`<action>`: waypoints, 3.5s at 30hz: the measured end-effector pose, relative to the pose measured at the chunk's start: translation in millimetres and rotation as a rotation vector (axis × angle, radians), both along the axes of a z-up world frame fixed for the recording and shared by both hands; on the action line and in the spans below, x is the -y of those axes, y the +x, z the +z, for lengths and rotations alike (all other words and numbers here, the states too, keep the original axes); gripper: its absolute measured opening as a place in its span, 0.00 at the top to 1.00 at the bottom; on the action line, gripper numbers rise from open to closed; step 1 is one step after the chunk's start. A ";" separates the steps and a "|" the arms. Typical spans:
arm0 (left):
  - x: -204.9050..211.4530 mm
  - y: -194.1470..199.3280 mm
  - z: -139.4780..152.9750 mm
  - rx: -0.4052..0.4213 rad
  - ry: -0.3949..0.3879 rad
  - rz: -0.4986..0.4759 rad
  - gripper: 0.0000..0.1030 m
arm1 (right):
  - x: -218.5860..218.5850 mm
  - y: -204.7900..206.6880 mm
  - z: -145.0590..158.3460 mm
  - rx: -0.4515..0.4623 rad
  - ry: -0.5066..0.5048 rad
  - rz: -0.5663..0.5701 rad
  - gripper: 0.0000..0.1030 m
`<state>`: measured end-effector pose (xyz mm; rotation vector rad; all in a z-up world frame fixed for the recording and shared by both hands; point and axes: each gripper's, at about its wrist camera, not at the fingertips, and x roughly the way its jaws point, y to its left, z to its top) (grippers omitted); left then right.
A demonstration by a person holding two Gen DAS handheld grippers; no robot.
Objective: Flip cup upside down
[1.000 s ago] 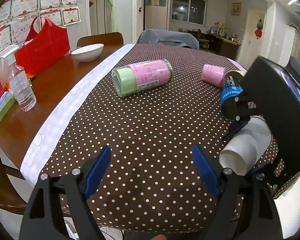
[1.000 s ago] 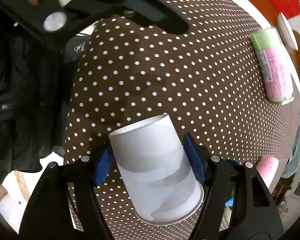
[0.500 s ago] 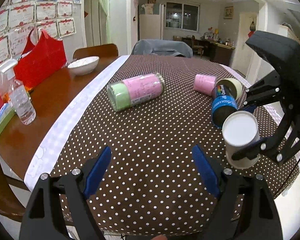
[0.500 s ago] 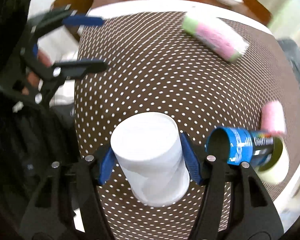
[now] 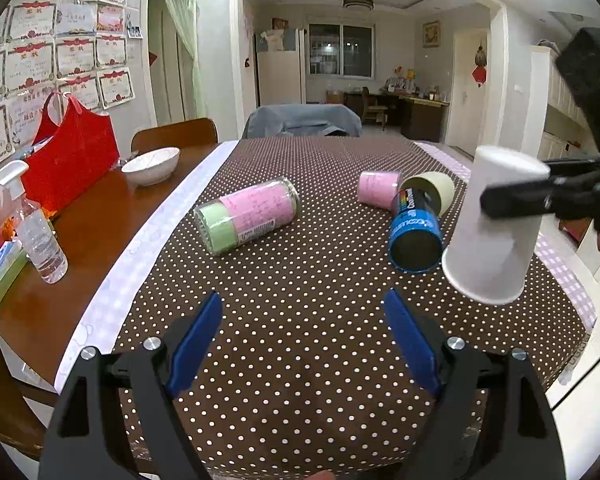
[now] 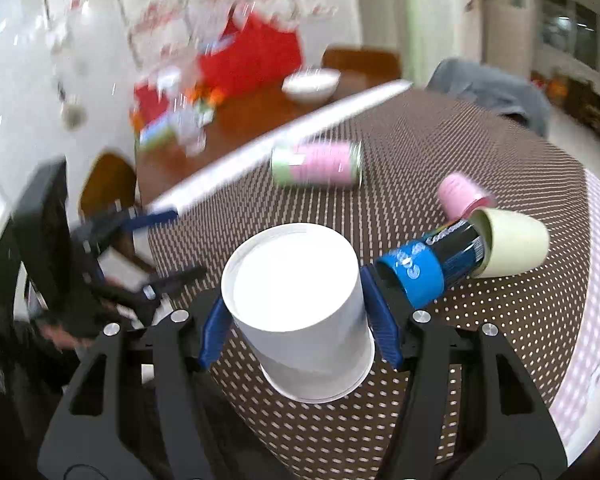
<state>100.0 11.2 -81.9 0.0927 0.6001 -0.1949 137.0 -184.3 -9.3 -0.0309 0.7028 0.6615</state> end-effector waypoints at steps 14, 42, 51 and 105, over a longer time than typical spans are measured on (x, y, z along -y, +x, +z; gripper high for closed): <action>-1.1 -28.5 9.2 0.030 -0.027 0.021 0.20 | -2.2 -42.5 -53.8 0.223 0.124 -0.363 0.41; -11.5 -33.0 -6.7 -0.015 -0.038 0.040 0.20 | -28.5 -35.9 -112.3 0.207 0.033 -0.435 0.33; -9.7 -37.1 -2.1 0.003 -0.047 0.034 0.20 | -23.0 -47.2 -102.4 0.205 0.050 -0.478 0.06; -1.3 -135.4 95.2 0.333 -0.071 0.110 0.05 | -0.5 -176.7 28.1 0.399 0.146 -0.727 0.06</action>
